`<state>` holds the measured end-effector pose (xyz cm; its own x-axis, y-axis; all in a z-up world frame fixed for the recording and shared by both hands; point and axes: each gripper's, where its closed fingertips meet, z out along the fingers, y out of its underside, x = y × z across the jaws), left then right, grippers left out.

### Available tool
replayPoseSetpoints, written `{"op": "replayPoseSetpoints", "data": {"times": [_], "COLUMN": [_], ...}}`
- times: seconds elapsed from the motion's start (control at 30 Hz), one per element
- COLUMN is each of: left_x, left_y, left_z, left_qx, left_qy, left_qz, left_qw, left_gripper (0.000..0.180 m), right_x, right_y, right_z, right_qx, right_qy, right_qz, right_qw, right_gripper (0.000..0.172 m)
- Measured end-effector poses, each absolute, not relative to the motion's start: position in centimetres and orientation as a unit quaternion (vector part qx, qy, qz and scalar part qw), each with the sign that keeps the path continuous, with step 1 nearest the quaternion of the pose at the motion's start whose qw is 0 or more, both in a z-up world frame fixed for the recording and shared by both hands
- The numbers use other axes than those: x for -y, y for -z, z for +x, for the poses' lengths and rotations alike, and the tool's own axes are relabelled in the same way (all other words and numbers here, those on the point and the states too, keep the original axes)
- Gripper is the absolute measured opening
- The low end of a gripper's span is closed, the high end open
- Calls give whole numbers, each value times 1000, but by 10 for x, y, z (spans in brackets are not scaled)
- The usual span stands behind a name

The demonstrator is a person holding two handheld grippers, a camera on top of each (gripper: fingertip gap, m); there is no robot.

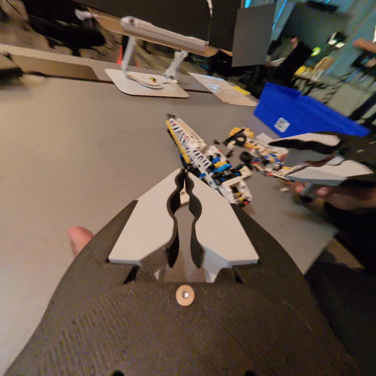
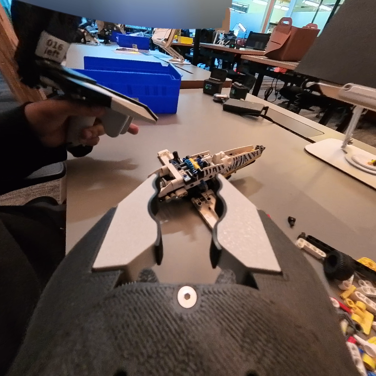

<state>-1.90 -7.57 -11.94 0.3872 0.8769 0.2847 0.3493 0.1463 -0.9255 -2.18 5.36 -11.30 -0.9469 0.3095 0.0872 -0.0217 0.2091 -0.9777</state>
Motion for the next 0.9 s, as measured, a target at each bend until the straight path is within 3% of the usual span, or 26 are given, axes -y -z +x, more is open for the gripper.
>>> {"op": "replayPoseSetpoints", "data": {"times": [0.03, 0.3, 0.47, 0.7, 0.9], "left_x": [72, 54, 45, 29, 15], "left_y": [120, 160, 179, 175, 158], "left_z": [-17, -12, -12, -5, 4], "left_qx": [508, 563, 593, 589, 557], "left_qy": [-204, -64, -42, 60, 197], "left_qz": [-605, -600, -613, -578, -517], "left_qw": [578, 564, 521, 562, 620], "left_gripper": [0, 0, 0, 0, 0], "right_x": [-52, -45, -46, -46, -42], "right_y": [116, 137, 140, 143, 157], "right_z": [-19, -17, -24, -24, -13], "right_qx": [770, 803, 807, 805, 836], "right_qy": [-618, -578, -571, -573, -537], "right_qz": [-87, -81, -114, -143, -111], "right_qw": [132, 121, 101, 62, 36], "right_gripper": [44, 42, 39, 35, 20]}}
